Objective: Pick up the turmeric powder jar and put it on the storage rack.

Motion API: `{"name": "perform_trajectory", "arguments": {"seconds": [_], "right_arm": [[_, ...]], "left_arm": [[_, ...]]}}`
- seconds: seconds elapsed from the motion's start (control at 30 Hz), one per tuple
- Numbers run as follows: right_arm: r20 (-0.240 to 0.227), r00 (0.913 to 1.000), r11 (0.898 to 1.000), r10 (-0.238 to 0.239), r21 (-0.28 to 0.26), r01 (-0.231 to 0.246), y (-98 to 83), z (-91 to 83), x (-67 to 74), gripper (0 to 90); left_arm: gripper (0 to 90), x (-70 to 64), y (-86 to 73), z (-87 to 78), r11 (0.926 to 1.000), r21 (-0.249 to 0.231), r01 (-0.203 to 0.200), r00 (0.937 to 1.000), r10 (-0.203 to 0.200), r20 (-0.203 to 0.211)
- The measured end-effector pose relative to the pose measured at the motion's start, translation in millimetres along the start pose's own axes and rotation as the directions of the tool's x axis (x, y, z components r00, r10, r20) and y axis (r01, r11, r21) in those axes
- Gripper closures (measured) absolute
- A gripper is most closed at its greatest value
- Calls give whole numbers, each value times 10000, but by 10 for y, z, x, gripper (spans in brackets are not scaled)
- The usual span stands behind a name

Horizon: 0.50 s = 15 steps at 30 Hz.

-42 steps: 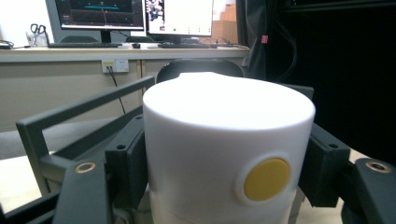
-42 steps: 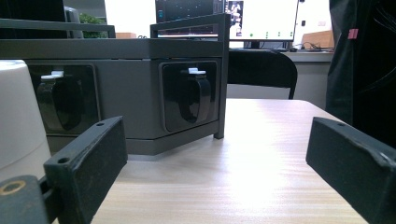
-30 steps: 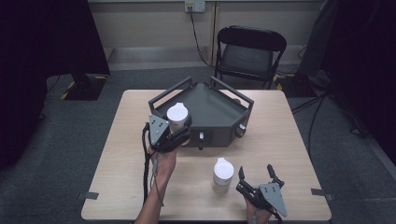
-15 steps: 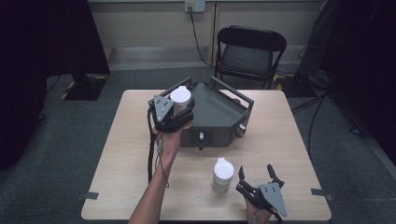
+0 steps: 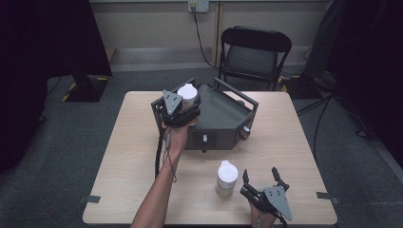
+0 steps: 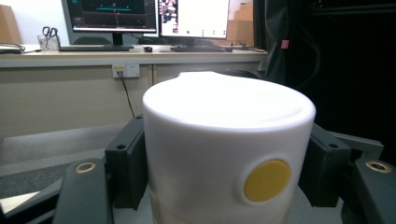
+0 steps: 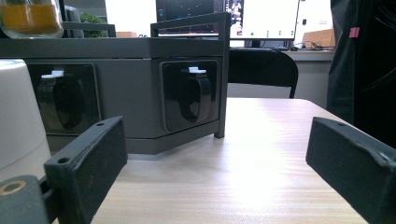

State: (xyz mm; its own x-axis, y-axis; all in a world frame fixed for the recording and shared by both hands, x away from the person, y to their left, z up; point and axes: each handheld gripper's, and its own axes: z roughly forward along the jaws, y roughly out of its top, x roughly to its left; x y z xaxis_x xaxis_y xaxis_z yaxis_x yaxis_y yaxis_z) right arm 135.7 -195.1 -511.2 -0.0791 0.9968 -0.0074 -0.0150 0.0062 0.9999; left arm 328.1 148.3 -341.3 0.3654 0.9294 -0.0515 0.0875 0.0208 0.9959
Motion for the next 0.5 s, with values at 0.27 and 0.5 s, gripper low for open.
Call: {"name": "perform_trajectory", "arguments": {"seconds": [0.27,0.5], "right_arm": [[-3,10000,10000,-5,-4,5,-1,0,0,41],[-4,10000,10000,5,6,-5,1,0,-1,41]], "left_arm": [[305,6,-34,37,9999,132,31,9999,-29,-120],[305,-10,-42,67,9996,266,80,9997,-75,-219]]}}
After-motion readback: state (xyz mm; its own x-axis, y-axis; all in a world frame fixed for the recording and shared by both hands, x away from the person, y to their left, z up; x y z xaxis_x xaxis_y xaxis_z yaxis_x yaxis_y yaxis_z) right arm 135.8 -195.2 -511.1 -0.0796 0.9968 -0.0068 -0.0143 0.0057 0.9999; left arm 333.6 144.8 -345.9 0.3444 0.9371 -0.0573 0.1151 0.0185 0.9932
